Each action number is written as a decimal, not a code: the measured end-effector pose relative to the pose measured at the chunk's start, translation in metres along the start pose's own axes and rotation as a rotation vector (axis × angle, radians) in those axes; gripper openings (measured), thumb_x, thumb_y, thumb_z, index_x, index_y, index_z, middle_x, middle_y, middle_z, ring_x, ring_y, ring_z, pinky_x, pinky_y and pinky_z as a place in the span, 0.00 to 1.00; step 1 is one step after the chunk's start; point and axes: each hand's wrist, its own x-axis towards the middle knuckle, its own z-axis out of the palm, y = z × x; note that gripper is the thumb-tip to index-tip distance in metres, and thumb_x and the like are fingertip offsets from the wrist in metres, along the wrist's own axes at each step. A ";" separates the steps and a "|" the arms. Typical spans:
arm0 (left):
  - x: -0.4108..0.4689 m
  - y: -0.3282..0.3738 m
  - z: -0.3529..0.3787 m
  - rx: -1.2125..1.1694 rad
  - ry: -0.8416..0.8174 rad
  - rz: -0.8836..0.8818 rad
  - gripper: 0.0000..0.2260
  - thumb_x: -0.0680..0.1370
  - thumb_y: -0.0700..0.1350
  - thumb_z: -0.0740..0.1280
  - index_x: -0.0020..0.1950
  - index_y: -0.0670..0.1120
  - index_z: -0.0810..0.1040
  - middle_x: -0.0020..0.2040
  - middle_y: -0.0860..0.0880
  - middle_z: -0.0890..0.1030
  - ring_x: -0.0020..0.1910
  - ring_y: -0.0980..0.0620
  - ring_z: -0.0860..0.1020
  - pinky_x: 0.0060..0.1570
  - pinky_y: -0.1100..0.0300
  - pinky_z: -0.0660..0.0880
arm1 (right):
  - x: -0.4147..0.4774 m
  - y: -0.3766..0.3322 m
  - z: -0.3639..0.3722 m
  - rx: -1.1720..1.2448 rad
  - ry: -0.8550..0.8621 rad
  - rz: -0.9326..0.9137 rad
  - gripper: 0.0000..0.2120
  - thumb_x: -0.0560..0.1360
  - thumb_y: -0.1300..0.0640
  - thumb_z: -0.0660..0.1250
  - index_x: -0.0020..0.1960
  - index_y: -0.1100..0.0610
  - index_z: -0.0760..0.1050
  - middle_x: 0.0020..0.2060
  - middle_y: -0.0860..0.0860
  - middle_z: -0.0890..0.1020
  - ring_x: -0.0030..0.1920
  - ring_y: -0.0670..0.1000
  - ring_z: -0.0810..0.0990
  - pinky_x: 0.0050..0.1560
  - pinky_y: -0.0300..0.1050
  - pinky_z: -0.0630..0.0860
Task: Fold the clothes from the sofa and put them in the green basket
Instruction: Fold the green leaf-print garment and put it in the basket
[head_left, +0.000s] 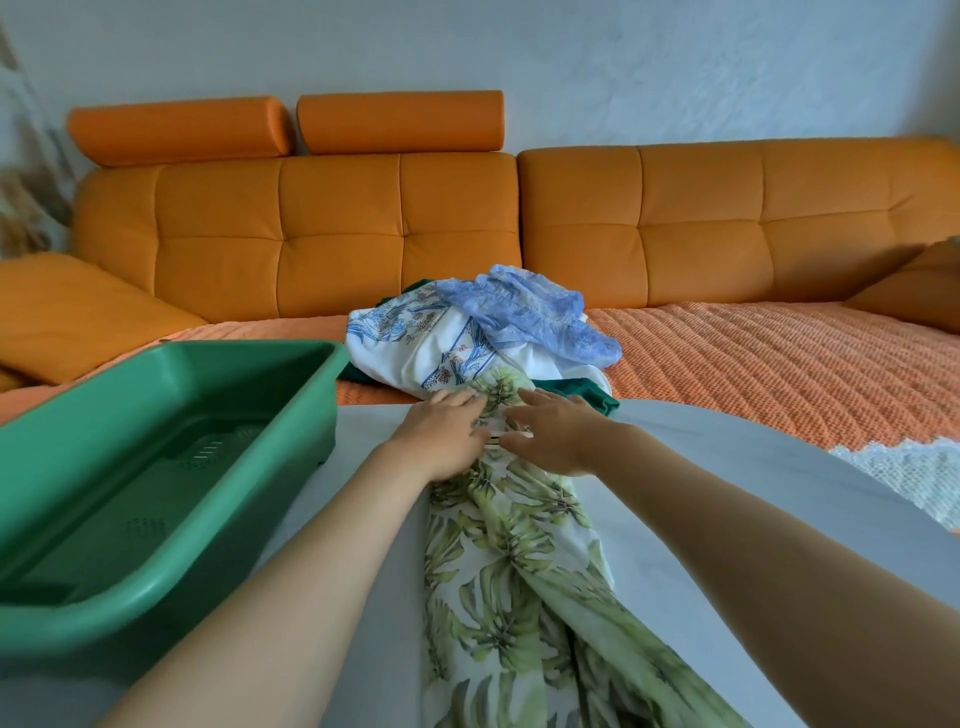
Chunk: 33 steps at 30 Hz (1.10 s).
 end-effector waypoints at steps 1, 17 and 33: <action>-0.006 0.006 -0.006 -0.047 0.031 0.002 0.25 0.84 0.56 0.52 0.81 0.50 0.56 0.81 0.51 0.57 0.79 0.48 0.54 0.75 0.48 0.55 | -0.008 -0.004 -0.006 0.033 -0.008 0.009 0.29 0.81 0.35 0.49 0.79 0.44 0.58 0.81 0.51 0.54 0.80 0.54 0.53 0.77 0.61 0.51; -0.199 0.076 -0.019 -0.282 0.084 0.067 0.06 0.81 0.50 0.62 0.56 0.52 0.74 0.56 0.54 0.72 0.55 0.52 0.73 0.56 0.51 0.74 | -0.169 -0.035 -0.015 0.272 -0.279 0.211 0.25 0.69 0.35 0.60 0.45 0.58 0.74 0.39 0.59 0.83 0.38 0.57 0.84 0.36 0.49 0.83; -0.252 0.122 -0.004 -0.427 -0.396 0.159 0.30 0.73 0.65 0.66 0.74 0.59 0.69 0.76 0.52 0.67 0.73 0.50 0.66 0.72 0.49 0.65 | -0.246 -0.063 -0.042 0.476 -0.109 0.116 0.15 0.69 0.48 0.74 0.41 0.60 0.79 0.34 0.50 0.81 0.32 0.49 0.78 0.32 0.41 0.73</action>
